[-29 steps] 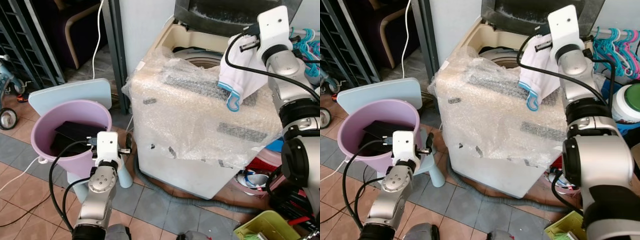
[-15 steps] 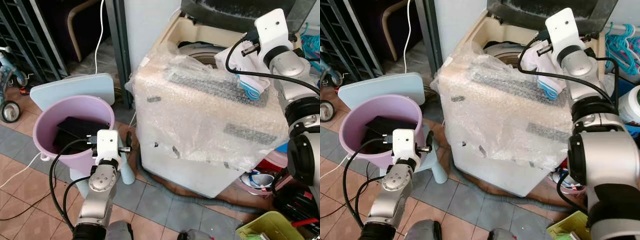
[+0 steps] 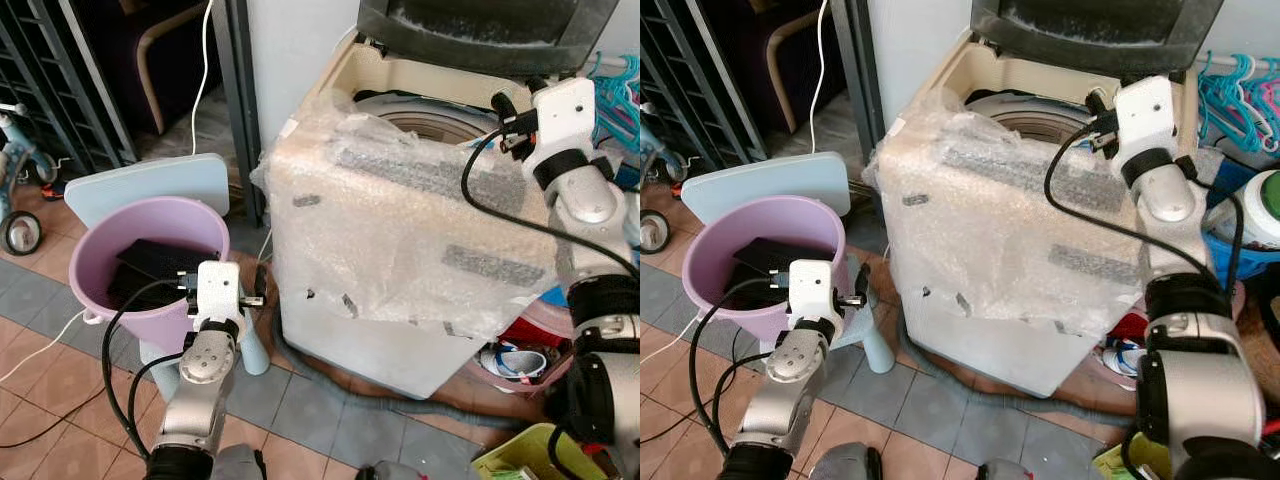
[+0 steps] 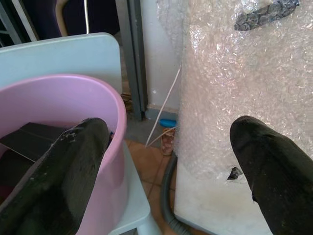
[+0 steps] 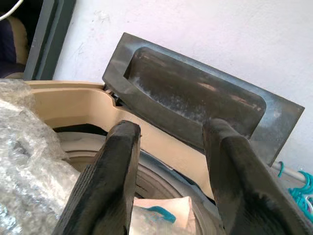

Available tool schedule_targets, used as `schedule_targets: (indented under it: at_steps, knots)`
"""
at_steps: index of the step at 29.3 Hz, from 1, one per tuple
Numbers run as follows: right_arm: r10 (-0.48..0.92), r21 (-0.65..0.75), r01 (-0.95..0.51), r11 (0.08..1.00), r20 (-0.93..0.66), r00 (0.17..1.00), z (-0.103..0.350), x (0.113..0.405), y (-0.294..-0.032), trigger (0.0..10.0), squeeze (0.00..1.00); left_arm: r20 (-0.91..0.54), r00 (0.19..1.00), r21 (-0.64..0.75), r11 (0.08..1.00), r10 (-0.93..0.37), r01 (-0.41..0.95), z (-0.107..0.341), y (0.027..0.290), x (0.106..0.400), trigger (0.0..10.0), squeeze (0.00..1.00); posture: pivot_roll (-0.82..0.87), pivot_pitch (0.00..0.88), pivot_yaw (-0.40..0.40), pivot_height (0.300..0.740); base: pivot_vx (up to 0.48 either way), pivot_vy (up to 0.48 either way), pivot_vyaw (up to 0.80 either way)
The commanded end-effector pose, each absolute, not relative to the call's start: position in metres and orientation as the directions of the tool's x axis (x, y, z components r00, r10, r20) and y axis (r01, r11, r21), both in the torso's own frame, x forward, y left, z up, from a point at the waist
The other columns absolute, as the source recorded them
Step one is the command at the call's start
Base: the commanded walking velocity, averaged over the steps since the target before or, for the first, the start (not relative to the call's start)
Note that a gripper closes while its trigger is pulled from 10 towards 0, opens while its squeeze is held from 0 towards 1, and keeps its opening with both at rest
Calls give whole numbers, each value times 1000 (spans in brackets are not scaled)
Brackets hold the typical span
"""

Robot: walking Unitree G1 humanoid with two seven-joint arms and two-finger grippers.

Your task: Clothes washing

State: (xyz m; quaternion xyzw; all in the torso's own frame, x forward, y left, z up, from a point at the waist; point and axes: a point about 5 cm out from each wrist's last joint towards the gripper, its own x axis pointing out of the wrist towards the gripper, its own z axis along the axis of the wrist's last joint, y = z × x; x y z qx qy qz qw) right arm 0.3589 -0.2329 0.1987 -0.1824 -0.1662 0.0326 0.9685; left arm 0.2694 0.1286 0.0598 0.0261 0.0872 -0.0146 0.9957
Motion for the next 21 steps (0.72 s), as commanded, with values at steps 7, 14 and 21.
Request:
schedule_targets:
  at_steps: [7,14,21]
  knots:
    - [84,-384,77,920,386,919,174,323,-211,10000,1000,-67,997,51,998,-28,31,83,131,278,10000,0,-23,0,25,740,0,0,0]
    - [94,-362,26,932,309,946,148,302,-192,10000,1000,-71,997,46,998,-30,34,84,130,278,10000,0,-31,0,31,740,0,0,0]
    - [72,-350,15,937,235,969,132,283,-181,10000,1000,-83,996,47,998,-34,38,82,131,276,10000,0,-37,0,32,740,0,0,-538]
